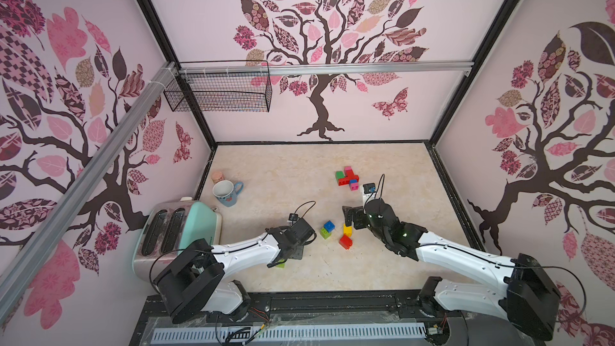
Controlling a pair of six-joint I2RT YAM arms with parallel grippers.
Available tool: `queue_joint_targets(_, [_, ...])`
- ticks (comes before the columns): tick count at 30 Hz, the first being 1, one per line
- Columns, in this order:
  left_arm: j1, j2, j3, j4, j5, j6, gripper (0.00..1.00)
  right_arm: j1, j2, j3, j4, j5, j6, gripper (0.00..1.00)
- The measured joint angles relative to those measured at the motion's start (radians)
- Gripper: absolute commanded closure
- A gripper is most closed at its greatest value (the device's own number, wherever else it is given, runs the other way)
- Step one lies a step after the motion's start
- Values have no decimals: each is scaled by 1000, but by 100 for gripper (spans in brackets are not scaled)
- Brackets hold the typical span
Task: Assemble the number 4 with lego
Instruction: Pick up the lego brick from the center of the board, then assemble the lego brick with the lego brick.
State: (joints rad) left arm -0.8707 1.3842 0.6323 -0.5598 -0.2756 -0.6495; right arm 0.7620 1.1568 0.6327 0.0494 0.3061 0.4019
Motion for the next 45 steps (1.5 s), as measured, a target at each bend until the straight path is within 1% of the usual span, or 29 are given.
queue_joint_targets(3, [0, -20, 10, -11, 20, 45, 100, -64, -1, -6, -20, -90, -21, 1])
queue_joint_targets(7, [0, -95, 17, 37, 98, 146, 100, -80, 0, 6, -60, -201, -70, 3])
queue_joint_targets(9, [-1, -128, 16, 85, 143, 200, 100, -100, 2, 18, -76, -287, -87, 5])
queue_joint_targets(12, [-1, -163, 16, 162, 188, 274, 100, -192, 18, 33, -70, -465, -89, 8])
queue_joint_targets(15, [-2, -165, 17, 217, 208, 355, 100, -281, 68, 63, -68, -636, -81, 16])
queue_joint_targets(16, [-1, -153, 22, 220, 211, 381, 100, -299, 92, 79, -69, -687, -77, 21])
queue_joint_targets(20, [13, -56, 69, 211, 232, 466, 100, -306, 171, 127, -63, -858, -47, 45])
queue_joint_targets(23, [25, -15, 82, 208, 240, 502, 100, -298, 218, 138, -44, -949, -11, 60])
queue_joint_targets(28, [31, -7, 87, 208, 261, 548, 100, -266, 300, 139, 8, -1044, 46, 80])
queue_joint_targets(34, [34, 22, 101, 216, 285, 602, 100, -205, 376, 143, 81, -1101, 105, 100])
queue_joint_targets(38, [35, 47, 117, 218, 292, 623, 100, -195, 415, 148, 143, -1125, 151, 100])
queue_joint_targets(45, [40, 66, 126, 237, 309, 634, 100, -194, 460, 148, 172, -1141, 175, 100])
